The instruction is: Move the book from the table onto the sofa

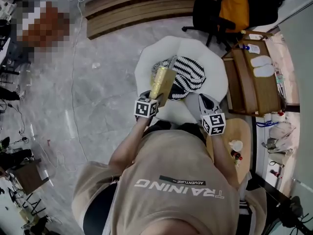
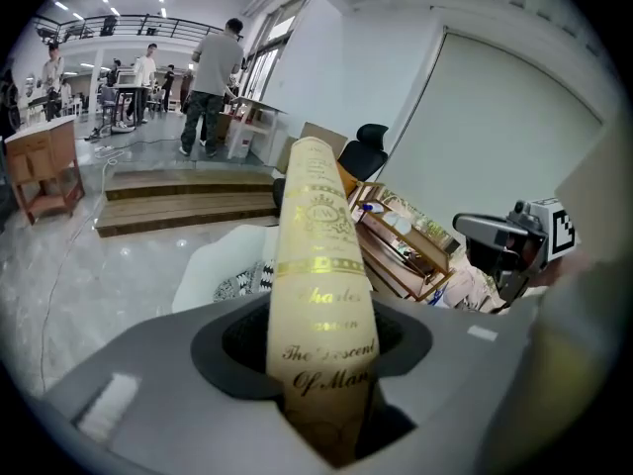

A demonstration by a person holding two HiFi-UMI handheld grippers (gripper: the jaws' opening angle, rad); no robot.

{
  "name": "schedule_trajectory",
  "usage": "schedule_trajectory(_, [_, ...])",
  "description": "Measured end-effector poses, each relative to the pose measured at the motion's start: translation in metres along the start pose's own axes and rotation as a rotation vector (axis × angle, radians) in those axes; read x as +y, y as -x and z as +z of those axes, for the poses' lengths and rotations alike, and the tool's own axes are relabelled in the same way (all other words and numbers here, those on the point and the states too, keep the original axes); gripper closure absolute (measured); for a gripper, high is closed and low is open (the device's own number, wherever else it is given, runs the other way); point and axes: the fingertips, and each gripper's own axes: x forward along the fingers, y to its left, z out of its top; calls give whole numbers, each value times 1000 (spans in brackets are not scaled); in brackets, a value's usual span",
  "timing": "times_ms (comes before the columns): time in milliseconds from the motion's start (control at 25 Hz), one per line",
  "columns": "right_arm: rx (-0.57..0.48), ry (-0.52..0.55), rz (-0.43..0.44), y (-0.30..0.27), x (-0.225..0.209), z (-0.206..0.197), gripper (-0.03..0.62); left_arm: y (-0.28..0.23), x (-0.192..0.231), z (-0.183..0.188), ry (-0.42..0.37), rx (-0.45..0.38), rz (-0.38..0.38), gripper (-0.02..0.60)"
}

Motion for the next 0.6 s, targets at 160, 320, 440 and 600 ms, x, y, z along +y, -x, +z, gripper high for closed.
schedule_trajectory(160, [48,5,2,-17,-1,0,589,-19,22,1,15,32,-1,371])
schedule_trajectory(320, [98,19,30,-23,1,-9,589,-31,35,-8,77,57,8,371])
schedule_trajectory(440, [125,4,48,-29,-1,-18,589,-44,43,-17,142,70,10,370])
schedule_trajectory(600, [175,-14,89,-37,-1,-36,589,-64,51,-33,223,120,24,370])
